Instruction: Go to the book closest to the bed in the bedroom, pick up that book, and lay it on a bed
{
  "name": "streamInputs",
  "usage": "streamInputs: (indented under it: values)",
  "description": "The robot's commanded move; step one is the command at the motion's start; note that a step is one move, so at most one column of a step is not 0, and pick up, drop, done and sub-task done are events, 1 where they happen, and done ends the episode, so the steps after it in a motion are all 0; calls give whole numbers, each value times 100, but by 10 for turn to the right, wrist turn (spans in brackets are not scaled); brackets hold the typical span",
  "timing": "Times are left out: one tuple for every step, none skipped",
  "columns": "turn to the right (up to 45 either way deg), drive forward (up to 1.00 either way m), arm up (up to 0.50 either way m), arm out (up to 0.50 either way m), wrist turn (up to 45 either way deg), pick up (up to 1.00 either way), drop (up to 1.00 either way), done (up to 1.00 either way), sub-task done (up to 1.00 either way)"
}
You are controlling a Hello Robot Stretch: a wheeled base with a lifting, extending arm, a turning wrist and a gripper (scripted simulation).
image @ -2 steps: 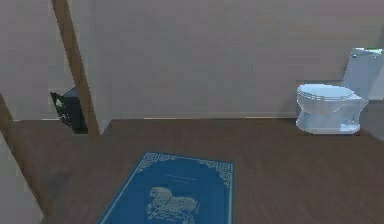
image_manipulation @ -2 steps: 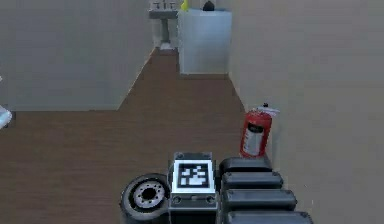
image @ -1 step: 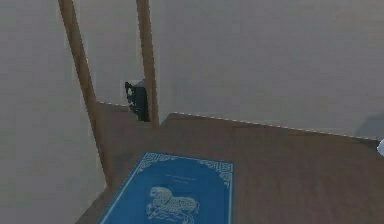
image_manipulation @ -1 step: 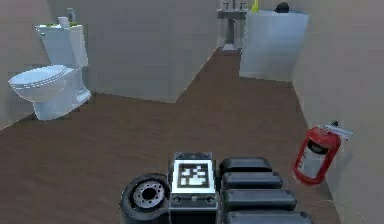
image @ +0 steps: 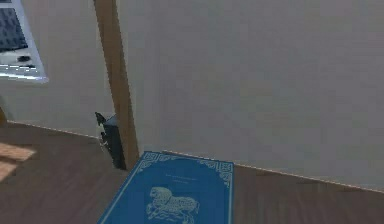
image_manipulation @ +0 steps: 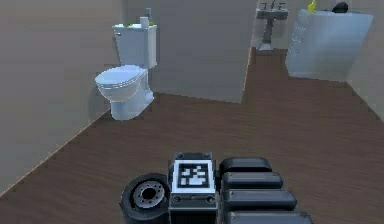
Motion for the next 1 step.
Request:
streamInputs:
  values:
    - [-60,0,0,0,0,0,0,0,0]
